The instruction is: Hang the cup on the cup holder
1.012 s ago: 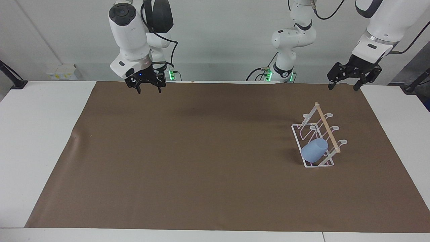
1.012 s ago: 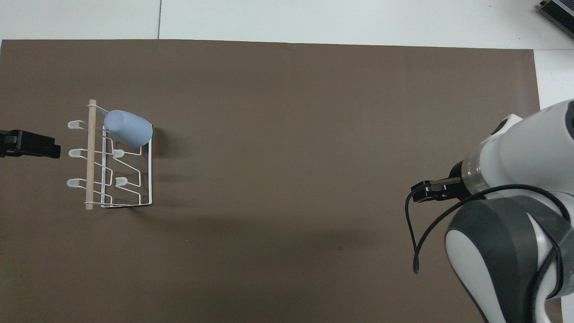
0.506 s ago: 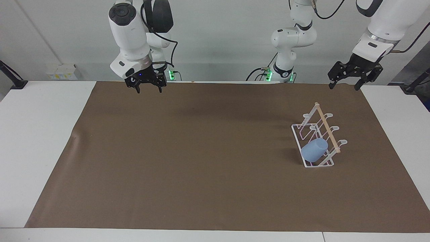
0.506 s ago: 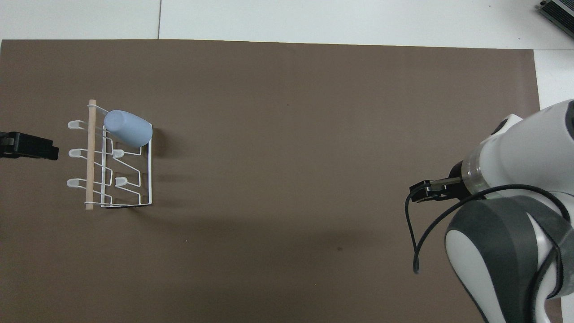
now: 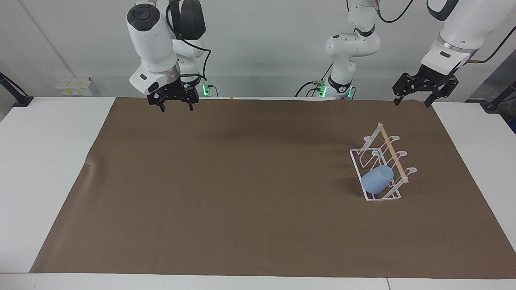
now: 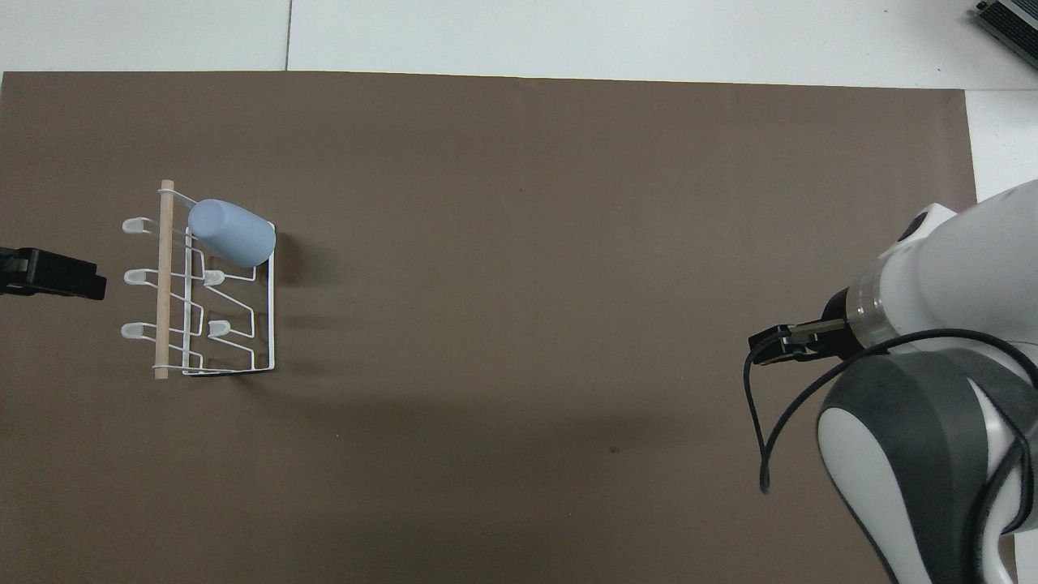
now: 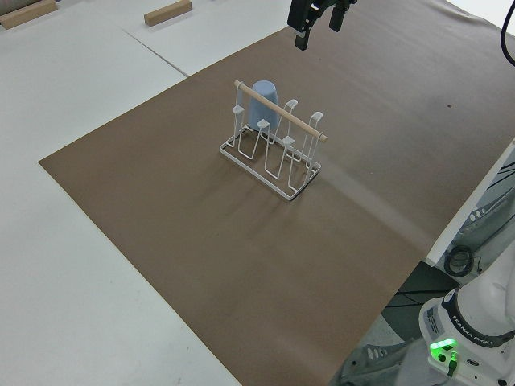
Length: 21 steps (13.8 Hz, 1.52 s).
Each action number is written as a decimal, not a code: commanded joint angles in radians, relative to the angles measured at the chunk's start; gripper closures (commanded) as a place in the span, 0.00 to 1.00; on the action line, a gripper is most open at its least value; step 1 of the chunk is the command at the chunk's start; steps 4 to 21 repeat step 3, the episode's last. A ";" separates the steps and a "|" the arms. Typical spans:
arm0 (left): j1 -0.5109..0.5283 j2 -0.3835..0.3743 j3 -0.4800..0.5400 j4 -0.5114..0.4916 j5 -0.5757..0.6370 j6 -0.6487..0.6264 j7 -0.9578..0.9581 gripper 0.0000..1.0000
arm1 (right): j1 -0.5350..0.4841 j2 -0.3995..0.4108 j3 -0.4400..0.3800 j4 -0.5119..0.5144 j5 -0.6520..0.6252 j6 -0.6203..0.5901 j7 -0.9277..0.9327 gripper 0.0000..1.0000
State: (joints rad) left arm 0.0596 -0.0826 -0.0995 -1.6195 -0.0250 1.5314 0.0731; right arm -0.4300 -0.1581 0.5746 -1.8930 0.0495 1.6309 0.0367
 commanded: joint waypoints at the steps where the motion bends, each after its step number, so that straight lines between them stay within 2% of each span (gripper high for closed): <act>1: -0.012 -0.029 0.012 -0.034 0.014 -0.002 0.013 0.00 | -0.016 -0.018 0.007 -0.023 -0.013 0.026 -0.026 0.00; 21: -0.012 -0.031 0.012 -0.037 0.013 0.003 0.004 0.00 | -0.018 -0.018 0.007 -0.023 -0.008 0.024 -0.023 0.00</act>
